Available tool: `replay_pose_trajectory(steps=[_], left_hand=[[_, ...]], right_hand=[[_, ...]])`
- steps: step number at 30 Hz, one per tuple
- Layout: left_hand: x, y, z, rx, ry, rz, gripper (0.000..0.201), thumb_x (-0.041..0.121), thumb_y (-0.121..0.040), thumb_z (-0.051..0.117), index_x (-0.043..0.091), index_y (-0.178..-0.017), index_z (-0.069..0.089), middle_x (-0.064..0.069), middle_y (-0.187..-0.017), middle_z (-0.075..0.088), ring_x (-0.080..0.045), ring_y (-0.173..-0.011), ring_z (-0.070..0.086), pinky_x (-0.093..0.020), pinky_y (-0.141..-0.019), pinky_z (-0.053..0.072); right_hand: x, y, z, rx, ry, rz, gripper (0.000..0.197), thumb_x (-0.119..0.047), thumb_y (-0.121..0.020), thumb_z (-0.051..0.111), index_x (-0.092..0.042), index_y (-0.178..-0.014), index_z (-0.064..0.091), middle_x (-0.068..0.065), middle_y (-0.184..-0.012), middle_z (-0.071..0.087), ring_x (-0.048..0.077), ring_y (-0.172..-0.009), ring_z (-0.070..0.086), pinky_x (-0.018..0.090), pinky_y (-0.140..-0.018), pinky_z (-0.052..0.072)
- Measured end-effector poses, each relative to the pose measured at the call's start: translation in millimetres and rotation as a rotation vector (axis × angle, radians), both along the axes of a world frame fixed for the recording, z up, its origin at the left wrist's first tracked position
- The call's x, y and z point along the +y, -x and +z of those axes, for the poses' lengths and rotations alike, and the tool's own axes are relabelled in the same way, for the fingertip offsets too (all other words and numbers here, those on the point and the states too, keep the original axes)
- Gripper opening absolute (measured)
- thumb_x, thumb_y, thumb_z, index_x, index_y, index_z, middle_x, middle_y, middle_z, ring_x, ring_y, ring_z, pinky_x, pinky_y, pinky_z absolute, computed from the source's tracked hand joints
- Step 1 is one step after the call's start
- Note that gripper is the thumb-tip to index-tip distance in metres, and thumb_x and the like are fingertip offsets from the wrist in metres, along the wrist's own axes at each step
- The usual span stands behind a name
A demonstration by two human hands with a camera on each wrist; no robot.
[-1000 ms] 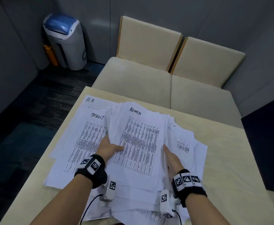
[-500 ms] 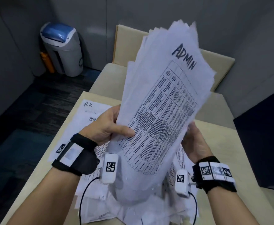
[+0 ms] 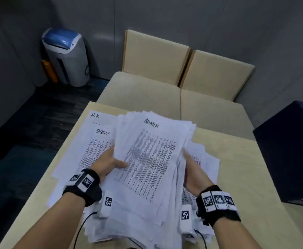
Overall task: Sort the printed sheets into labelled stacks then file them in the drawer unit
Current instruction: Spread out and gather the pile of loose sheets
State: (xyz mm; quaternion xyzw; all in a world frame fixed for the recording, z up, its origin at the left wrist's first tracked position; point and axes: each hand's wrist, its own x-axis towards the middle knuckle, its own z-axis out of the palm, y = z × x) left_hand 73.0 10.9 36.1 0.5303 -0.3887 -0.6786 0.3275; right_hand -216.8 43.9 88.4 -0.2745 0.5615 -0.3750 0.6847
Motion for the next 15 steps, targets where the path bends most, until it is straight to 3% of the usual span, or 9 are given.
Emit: replay_pose_trajectory(steps=[2, 3, 5, 7, 9, 11, 13, 15], left_hand=[[4, 10, 2, -0.013, 0.017, 0.007, 0.076, -0.010, -0.075, 0.075, 0.023, -0.139, 0.050, 0.002, -0.121, 0.069, -0.020, -0.112, 0.065, -0.030, -0.081, 0.055], [4, 15, 9, -0.014, 0.049, 0.019, 0.075, -0.009, -0.076, 0.076, 0.024, -0.138, 0.050, 0.004, -0.120, 0.070, -0.019, -0.112, 0.065, -0.026, -0.078, 0.054], [2, 21, 30, -0.009, 0.150, 0.050, 0.074, -0.006, -0.074, 0.079, 0.024, -0.136, 0.050, 0.005, -0.120, 0.070, -0.020, -0.115, 0.065, -0.025, -0.078, 0.055], [-2, 24, 62, 0.013, 0.272, 0.102, 0.076, -0.004, -0.074, 0.081, 0.020, -0.137, 0.045, 0.001, -0.123, 0.068, -0.021, -0.113, 0.066, -0.027, -0.077, 0.058], [-7, 26, 98, 0.081, 0.373, 0.176, 0.077, -0.003, -0.073, 0.082, 0.016, -0.135, 0.041, -0.006, -0.123, 0.065, -0.027, -0.109, 0.068, -0.038, -0.076, 0.062], [-9, 28, 133, 0.096, 0.512, 0.233, 0.081, 0.007, -0.069, 0.089, 0.015, -0.132, 0.039, -0.009, -0.123, 0.063, -0.030, -0.107, 0.068, -0.046, -0.078, 0.061], [-9, 29, 161, 0.027, 0.666, 0.279, 0.090, 0.025, -0.059, 0.094, 0.015, -0.130, 0.038, -0.003, -0.125, 0.060, -0.018, -0.111, 0.066, -0.033, -0.083, 0.060], [-8, 35, 180, -0.033, 0.774, 0.301, 0.094, 0.033, -0.056, 0.094, 0.017, -0.130, 0.037, 0.002, -0.125, 0.058, -0.008, -0.114, 0.063, -0.026, -0.089, 0.056]], right_hand=[[-3, -5, -14, 0.178, 0.015, 0.042, 0.095, -0.058, -0.064, 0.089, -0.011, -0.139, 0.057, 0.009, -0.133, 0.068, 0.027, -0.123, 0.064, 0.053, -0.111, 0.045], [-5, -9, -15, 0.249, 0.061, -0.004, 0.085, -0.047, -0.067, 0.091, -0.010, -0.136, 0.058, 0.009, -0.131, 0.068, 0.027, -0.122, 0.064, 0.054, -0.111, 0.046], [-11, -9, -7, 0.350, 0.189, -0.147, 0.045, -0.022, -0.087, 0.078, -0.012, -0.128, 0.062, 0.009, -0.124, 0.071, 0.027, -0.115, 0.067, 0.052, -0.108, 0.049], [-14, -3, 18, 0.311, 0.337, -0.267, 0.028, -0.011, -0.092, 0.071, -0.013, -0.120, 0.065, 0.006, -0.114, 0.075, 0.024, -0.108, 0.072, 0.045, -0.100, 0.054], [-11, 2, 59, 0.247, 0.505, -0.315, 0.022, -0.011, -0.092, 0.070, -0.009, -0.114, 0.069, 0.005, -0.107, 0.078, 0.020, -0.104, 0.073, 0.035, -0.092, 0.058], [-5, 4, 97, 0.200, 0.659, -0.263, 0.008, -0.016, -0.090, 0.069, -0.019, -0.090, 0.076, -0.002, -0.090, 0.078, 0.014, -0.093, 0.074, 0.028, -0.084, 0.057], [-2, 5, 123, 0.129, 0.759, -0.190, 0.006, -0.031, -0.081, 0.077, -0.026, -0.079, 0.076, -0.008, -0.083, 0.076, 0.011, -0.088, 0.073, 0.026, -0.079, 0.058], [-3, 8, 133, 0.097, 0.816, -0.153, 0.036, -0.045, -0.066, 0.089, -0.029, -0.096, 0.077, -0.008, -0.103, 0.076, 0.017, -0.106, 0.070, 0.032, -0.093, 0.056]])
